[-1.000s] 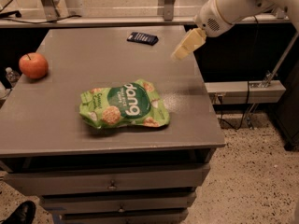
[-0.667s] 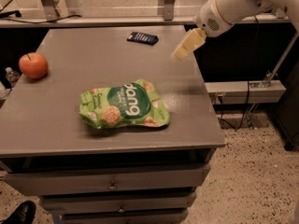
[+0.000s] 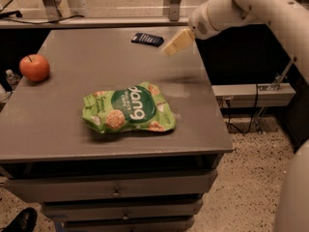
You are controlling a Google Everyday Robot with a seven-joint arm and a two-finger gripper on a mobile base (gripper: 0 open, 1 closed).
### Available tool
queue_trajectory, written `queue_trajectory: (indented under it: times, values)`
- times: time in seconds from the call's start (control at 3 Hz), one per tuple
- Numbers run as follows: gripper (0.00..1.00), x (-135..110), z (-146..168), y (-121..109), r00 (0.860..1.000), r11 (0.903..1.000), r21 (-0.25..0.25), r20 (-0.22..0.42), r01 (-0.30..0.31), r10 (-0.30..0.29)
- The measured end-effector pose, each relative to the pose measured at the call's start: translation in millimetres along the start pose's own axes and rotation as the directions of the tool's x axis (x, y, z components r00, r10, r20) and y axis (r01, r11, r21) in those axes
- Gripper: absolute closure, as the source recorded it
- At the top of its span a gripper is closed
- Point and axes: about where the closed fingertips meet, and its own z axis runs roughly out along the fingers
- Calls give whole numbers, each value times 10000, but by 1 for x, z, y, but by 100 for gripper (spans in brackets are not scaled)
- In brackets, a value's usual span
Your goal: Move rxbar blueberry near green rice chip bag
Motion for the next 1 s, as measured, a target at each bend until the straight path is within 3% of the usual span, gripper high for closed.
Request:
queue_trajectory:
  times: [0.33, 1.0]
  values:
    - [0, -19, 44, -22, 9962, 9986, 285, 757, -448, 426]
    - [0, -31, 117, -43, 9860, 9925, 198, 1179, -1208, 1177]
